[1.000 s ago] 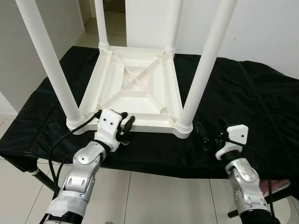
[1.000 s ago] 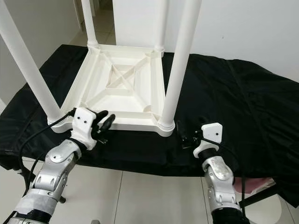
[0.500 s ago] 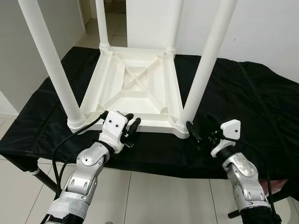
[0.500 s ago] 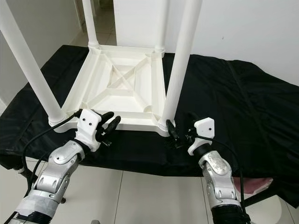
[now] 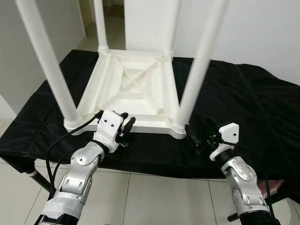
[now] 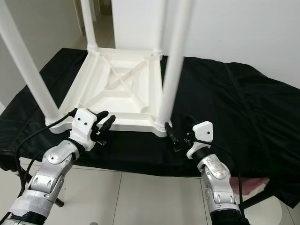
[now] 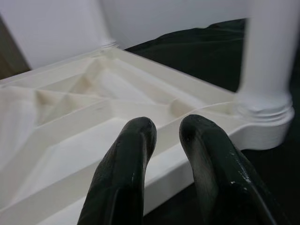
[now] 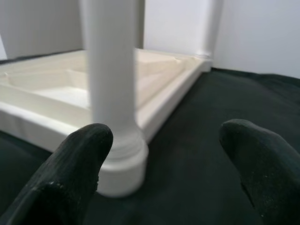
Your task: Building children table
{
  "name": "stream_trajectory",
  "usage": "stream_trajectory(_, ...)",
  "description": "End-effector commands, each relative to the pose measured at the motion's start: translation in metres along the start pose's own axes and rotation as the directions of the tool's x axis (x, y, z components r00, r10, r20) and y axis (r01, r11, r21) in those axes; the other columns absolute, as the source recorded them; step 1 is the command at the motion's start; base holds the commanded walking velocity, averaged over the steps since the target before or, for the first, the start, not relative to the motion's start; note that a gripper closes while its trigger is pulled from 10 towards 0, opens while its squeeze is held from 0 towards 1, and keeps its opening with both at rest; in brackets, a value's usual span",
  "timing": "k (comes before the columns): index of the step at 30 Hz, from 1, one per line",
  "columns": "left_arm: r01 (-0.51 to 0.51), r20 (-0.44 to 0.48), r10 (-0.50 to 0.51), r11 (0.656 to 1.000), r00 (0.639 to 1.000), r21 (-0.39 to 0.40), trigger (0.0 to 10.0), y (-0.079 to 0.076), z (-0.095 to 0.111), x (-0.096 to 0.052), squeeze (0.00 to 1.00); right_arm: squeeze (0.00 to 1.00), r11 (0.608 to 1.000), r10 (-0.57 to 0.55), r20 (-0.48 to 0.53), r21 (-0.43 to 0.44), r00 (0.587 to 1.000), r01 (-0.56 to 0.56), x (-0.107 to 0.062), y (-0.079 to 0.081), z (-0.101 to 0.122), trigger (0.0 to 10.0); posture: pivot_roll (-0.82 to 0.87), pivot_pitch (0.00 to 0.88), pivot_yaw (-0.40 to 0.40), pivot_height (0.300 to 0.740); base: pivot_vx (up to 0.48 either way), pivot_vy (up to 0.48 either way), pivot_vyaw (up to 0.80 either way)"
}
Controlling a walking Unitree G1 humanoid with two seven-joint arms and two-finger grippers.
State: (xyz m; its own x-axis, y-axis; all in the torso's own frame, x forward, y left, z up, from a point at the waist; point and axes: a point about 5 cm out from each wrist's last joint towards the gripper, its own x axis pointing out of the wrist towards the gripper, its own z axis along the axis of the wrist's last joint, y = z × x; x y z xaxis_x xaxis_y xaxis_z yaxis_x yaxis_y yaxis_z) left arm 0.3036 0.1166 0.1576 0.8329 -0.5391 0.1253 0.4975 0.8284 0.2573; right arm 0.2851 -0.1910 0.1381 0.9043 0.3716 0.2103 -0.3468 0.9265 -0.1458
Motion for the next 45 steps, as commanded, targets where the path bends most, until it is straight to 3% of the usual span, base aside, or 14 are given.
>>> stream_trajectory(1, -0.014, -0.027, 0.013, 1.0, 1.0, -0.017, 10.0, -0.0004, -0.0052, 0.0008, 0.0, 0.0, 1.0, -0.007, -0.001, 0.001, 1.0, 0.007, -0.001, -0.0016, 0.0, 10.0, 0.06, 0.031, -0.024, 0.74, 0.0, 0.0, 0.0)
stream_trajectory(14, -0.032, -0.033, 0.032, 0.999, 0.999, -0.013, 10.0, 0.0034, -0.0061, 0.0013, 0.0, 0.0, 1.0, -0.01, 0.002, -0.003, 1.0, 0.01, -0.0007, -0.0002, -0.0004, 10.0, 0.06, 0.032, -0.02, 0.74, 0.0, 0.0, 0.0)
stream_trajectory(27, -0.066, -0.065, 0.061, 0.996, 0.996, -0.067, 10.0, 0.0068, -0.0118, 0.0013, 0.0, 0.0, 1.0, -0.009, 0.003, 0.001, 1.0, 0.009, 0.0003, 0.0022, -0.001, 10.0, 0.06, 0.045, -0.025, 0.74, 0.0, 0.0, 0.0)
stream_trajectory(40, -0.078, -0.082, 0.072, 0.995, 0.994, -0.069, 10.0, 0.0088, -0.013, 0.0003, 0.0, 0.0, 1.0, -0.019, 0.0, 0.002, 1.0, 0.019, -0.0007, 0.0015, -0.0016, 10.0, 0.06, 0.064, -0.027, 0.74, 0.0, 0.442, 0.0)
stream_trajectory(45, -0.085, -0.083, 0.081, 0.995, 0.993, -0.044, 10.0, 0.0082, -0.0127, 0.0017, 0.0, 0.0, 1.0, -0.022, 0.002, 0.005, 1.0, 0.022, 0.0007, 0.0024, -0.0017, 10.0, 0.06, 0.063, -0.025, 0.74, 0.0, 0.0, 0.0)
